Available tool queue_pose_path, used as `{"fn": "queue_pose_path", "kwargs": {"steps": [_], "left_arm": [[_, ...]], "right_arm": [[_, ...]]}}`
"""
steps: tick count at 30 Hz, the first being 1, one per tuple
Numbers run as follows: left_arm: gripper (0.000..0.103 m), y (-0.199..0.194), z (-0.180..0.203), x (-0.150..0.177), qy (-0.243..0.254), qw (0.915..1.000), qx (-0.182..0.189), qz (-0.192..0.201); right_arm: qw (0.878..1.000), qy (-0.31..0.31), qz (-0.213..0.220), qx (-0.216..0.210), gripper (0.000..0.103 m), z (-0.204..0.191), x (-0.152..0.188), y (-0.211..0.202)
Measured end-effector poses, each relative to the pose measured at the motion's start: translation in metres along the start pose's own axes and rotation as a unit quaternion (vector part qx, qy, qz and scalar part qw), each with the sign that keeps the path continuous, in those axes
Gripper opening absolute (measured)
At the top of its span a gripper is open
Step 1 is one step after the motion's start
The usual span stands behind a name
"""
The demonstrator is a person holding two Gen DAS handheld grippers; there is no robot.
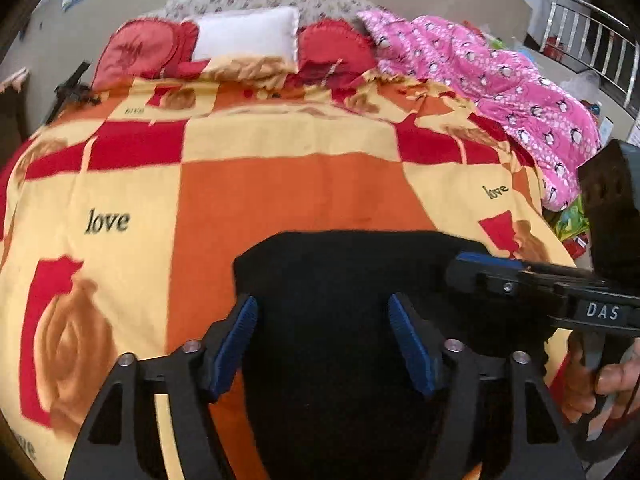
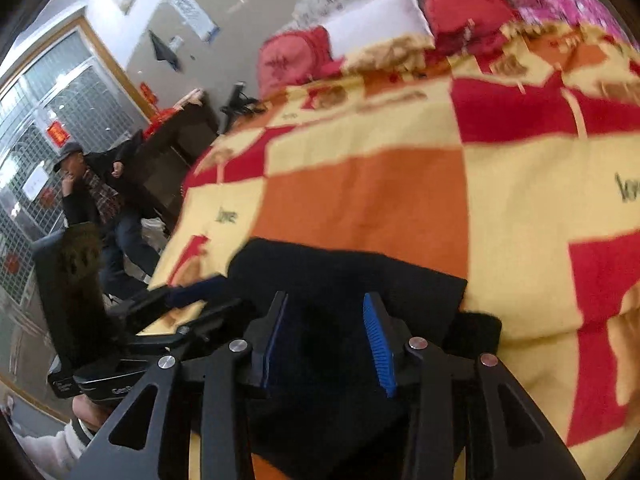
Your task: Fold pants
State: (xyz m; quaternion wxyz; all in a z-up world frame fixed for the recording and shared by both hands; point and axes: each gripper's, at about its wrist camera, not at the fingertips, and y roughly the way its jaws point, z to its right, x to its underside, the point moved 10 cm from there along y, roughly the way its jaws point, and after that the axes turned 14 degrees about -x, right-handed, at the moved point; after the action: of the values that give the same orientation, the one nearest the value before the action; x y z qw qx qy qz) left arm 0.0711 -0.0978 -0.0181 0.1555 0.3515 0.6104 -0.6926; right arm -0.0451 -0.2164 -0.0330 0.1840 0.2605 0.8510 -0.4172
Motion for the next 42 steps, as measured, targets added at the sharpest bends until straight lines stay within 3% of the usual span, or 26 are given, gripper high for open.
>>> {"fn": "queue_pose_path", "kwargs": {"steps": [4, 5, 6, 8, 12, 17, 19, 21, 23, 26, 28, 29, 30, 33, 37, 39, 42], "left_arm": [[0.068, -0.001, 0.008, -0.002, 0.012, 0.9999, -0.005, -0.005], [0.066, -0.007, 0.008, 0.000, 0.008, 0.9999, -0.002, -0.006], [0.064, -0.019, 0.006, 0.005, 0.002, 1.0000, 0.004, -0.002], [0.064, -0.043, 0.003, 0.010, -0.009, 0.9996, 0.021, 0.014], [0.064, -0.073, -0.008, 0.042, 0.005, 0.9993, 0.018, 0.033], [0.064, -0.072, 0.006, 0.064, 0.019, 0.9993, 0.021, 0.024], [0.065, -0.071, 0.011, 0.067, 0.027, 0.9992, 0.010, 0.027], [0.065, -0.077, 0.016, 0.070, 0.031, 0.9991, 0.014, 0.026], [0.065, -0.083, 0.022, 0.068, 0.032, 0.9987, 0.033, 0.023], [0.065, -0.084, 0.030, 0.069, 0.022, 0.9978, 0.061, 0.016], [0.066, -0.078, 0.030, 0.070, 0.025, 0.9982, 0.053, 0.017], [0.067, -0.076, 0.031, 0.071, 0.030, 0.9982, 0.048, 0.019], [0.068, -0.075, 0.032, 0.071, 0.039, 0.9982, 0.041, 0.022], [0.066, -0.083, 0.035, 0.070, 0.052, 0.9973, 0.046, 0.023], [0.065, -0.094, 0.024, 0.063, 0.030, 0.9979, 0.049, 0.030], [0.065, -0.098, 0.016, 0.059, 0.023, 0.9984, 0.031, 0.041], [0.066, -0.101, 0.001, 0.055, 0.015, 0.9985, 0.006, 0.052]], "right_arm": [[1.000, 0.012, 0.006, -0.016, 0.040, 0.000, -0.001, -0.006], [1.000, 0.010, 0.001, -0.012, 0.048, -0.005, 0.000, -0.015], [1.000, 0.011, -0.001, -0.008, 0.068, -0.008, 0.001, -0.022], [1.000, 0.011, 0.005, 0.006, 0.084, -0.012, 0.006, -0.043], [1.000, -0.003, 0.017, 0.017, 0.084, -0.017, 0.022, -0.073], [1.000, 0.013, 0.001, 0.004, 0.084, -0.012, 0.044, -0.054], [1.000, -0.006, 0.009, 0.012, 0.074, -0.011, 0.044, -0.042], [0.999, -0.028, 0.004, 0.038, 0.041, -0.013, 0.044, -0.042], [0.999, -0.044, -0.001, 0.019, 0.027, -0.024, 0.043, -0.049], [0.996, -0.071, -0.007, 0.056, 0.027, -0.027, 0.045, -0.064], [0.994, -0.070, -0.019, 0.086, 0.030, -0.016, 0.053, -0.064], [0.993, -0.063, -0.021, 0.098, 0.041, -0.008, 0.057, -0.064], [0.994, -0.044, -0.016, 0.094, 0.049, 0.000, 0.059, -0.064], [0.997, -0.016, -0.004, 0.077, 0.053, 0.005, 0.058, -0.071], [0.995, -0.048, 0.020, 0.082, 0.053, -0.016, 0.044, -0.086], [0.993, -0.067, 0.025, 0.089, 0.059, -0.028, 0.034, -0.085], [0.992, -0.083, 0.012, 0.094, 0.061, -0.039, 0.027, -0.072]]}}
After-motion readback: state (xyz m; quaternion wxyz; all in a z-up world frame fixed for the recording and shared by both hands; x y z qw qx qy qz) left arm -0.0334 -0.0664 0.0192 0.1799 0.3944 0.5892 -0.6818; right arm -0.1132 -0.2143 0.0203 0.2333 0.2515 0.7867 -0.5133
